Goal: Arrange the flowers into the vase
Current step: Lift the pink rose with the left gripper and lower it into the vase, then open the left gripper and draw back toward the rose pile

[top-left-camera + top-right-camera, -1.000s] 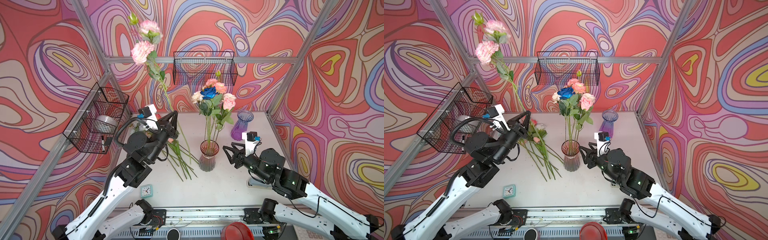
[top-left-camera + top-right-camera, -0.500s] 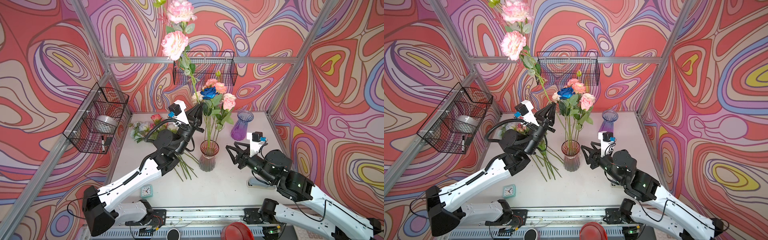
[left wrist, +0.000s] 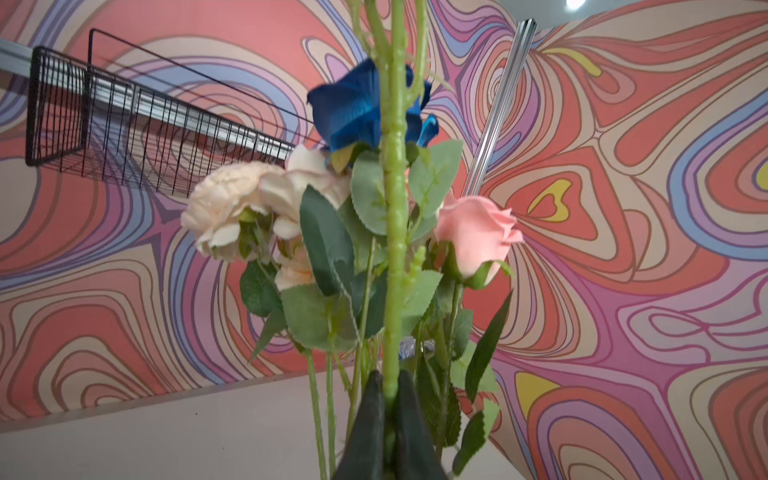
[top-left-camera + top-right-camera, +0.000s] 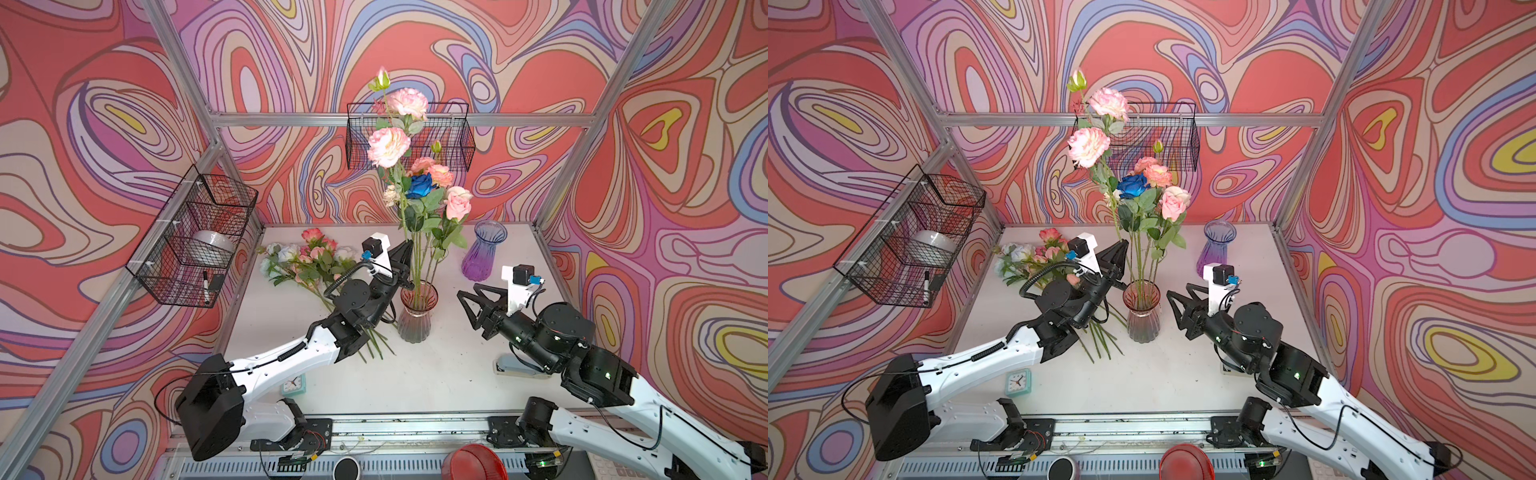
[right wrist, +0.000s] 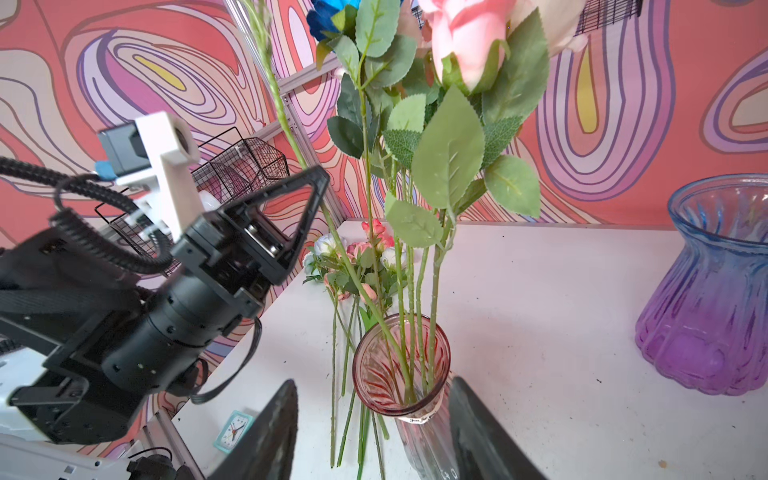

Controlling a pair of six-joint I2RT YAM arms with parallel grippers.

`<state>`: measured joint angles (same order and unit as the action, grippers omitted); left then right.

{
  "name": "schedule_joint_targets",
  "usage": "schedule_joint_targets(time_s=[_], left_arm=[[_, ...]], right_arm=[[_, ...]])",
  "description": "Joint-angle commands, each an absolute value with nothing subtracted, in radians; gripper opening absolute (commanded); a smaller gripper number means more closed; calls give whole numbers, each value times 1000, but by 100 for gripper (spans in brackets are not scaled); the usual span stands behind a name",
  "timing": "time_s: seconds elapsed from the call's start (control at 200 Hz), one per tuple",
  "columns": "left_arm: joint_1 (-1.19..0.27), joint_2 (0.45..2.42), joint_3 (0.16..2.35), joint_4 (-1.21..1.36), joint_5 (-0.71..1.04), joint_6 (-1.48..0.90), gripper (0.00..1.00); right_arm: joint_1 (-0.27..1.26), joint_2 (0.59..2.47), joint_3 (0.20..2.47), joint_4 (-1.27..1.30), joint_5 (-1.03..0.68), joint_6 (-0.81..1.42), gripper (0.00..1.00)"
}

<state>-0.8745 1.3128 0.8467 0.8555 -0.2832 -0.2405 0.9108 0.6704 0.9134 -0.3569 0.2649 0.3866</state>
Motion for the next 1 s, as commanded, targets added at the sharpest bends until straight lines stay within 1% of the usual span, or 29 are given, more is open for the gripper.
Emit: schedule_joint_targets(time_s=[0.0,0.06,0.235,0.3,0.345,0.646,0.756,0.886,0.936,0.996], left_arm=[[-882,1302,824,892,-322,-254,1],[-885,1295,816,853,-321,-266,3],[-889,1270,814,703,-326,-283,3],[-889,1262,820,645,-319,-288,0],[-891,1253,820,608,-317,-294,0],[-891,1244,780,519,-290,-334,0],[-890,1254,787,495,-250,-340,1],[-891,1261,796,458,-236,-356,9],[-891,1253,787,456,-238,-364,16],[-890,1238,781,458,-241,-371,29]], right_arm=[[910,674,922,-365,270,384,59],[909,678,920,-361,268,384,59],[909,687,921,-354,268,385,60],[909,690,921,-354,268,385,59],[910,691,921,-354,268,385,59],[910,702,922,-348,256,391,59],[910,704,923,-351,255,390,59],[909,703,928,-356,253,392,60],[909,700,928,-356,251,394,59],[909,698,928,-356,246,396,59]])
